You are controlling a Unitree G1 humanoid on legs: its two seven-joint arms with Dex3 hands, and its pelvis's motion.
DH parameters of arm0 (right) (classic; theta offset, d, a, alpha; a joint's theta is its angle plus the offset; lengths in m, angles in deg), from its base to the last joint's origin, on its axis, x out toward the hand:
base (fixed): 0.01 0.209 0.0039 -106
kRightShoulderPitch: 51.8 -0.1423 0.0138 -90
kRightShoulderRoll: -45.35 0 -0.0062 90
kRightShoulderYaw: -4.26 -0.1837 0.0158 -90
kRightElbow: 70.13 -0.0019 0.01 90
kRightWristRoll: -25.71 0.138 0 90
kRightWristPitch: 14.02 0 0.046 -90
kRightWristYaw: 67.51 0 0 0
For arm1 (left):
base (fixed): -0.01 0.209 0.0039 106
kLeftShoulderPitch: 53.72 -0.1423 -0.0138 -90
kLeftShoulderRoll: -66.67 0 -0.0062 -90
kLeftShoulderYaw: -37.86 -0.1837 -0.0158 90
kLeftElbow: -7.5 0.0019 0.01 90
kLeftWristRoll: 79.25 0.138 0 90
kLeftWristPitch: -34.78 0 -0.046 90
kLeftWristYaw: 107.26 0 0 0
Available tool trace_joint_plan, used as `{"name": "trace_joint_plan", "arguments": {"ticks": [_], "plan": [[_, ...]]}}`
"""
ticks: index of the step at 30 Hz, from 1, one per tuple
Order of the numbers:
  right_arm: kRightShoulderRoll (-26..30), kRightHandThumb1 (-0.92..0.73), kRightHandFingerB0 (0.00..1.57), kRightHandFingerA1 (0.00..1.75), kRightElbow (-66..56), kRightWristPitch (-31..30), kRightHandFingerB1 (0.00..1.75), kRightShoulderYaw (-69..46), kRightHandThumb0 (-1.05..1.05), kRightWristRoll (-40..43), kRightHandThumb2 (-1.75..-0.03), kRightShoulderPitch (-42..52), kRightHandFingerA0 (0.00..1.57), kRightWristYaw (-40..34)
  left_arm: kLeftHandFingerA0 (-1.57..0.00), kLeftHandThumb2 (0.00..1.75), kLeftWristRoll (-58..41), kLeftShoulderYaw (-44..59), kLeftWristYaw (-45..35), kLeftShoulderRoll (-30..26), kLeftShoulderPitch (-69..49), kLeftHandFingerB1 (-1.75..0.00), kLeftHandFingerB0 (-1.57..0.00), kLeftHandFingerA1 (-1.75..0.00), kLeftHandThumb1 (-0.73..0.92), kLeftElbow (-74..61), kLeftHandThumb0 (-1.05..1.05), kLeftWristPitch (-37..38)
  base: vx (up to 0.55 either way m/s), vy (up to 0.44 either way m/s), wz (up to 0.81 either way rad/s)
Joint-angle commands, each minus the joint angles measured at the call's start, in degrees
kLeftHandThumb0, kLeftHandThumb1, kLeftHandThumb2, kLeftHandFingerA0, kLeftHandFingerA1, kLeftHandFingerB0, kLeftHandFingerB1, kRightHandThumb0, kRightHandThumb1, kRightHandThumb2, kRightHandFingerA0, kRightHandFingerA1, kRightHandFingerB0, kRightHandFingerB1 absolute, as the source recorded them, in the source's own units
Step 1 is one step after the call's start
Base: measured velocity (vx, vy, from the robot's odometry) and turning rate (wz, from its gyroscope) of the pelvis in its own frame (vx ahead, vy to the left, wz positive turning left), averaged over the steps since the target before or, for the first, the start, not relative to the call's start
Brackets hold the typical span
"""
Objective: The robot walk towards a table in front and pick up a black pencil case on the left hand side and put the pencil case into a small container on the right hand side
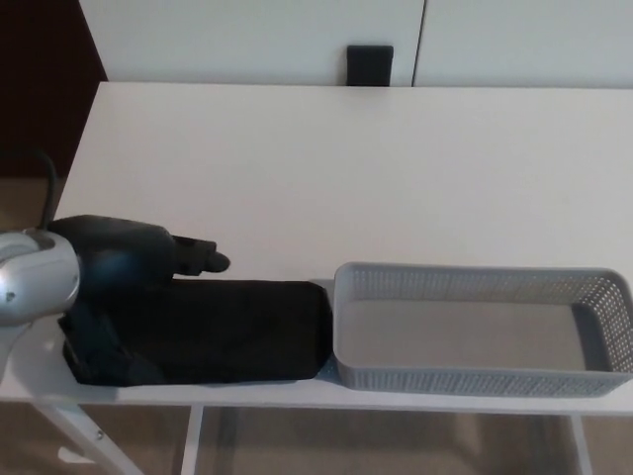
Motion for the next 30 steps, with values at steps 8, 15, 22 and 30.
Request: {"name": "trace_joint_plan", "arguments": {"ticks": [8, 15, 22, 30], "plan": [[1.6, -0.92, 0.0, 0.0, -1.9, -2.6, 0.0, -0.2, -0.64, 0.0, -0.95, 0.1, 0.0, 0.5, 0.0, 0.85, 5.9, 1.4, -4.7, 0.3, 0.2, -0.15, -0.02, 0.0, 0.41, -0.3, -0.75, -4.2, 0.0, 0.0, 0.0], [1.8, -0.92, 0.0, 0.0, -2.8, -3.0, 0.0, -0.1, -0.64, 0.0, -0.97, 0.7, 0.0, 1.0, 0.0, 0.85, 6.8, 1.6, -5.7, 1.2, -0.6, -0.14, -0.02, 0.0, 0.41, -0.6, -0.75, -5.0, 0.0, 0.0, 0.0], [2.2, -0.92, 0.0, 0.0, -4.6, -3.5, 0.0, -0.3, -0.64, 0.0, -0.97, 0.8, 0.0, 1.2, 0.0, 0.85, 7.3, 2.0, -7.0, 2.9, 0.6, -0.19, -0.03, -0.07, 0.38, 0.0, -0.71, -5.8, 0.0, 0.0, 0.0], [1.9, -0.92, 0.0, 0.0, -5.2, -3.6, 0.0, -1.0, -0.68, 0.8, -0.97, 0.6, 0.0, 1.9, 0.0, 0.85, 8.9, 0.7, -8.0, 4.6, 1.7, -0.17, -0.04, -0.05, 0.39, 3.0, -0.73, -5.6, 0.0, 0.0, 0.0]]}}
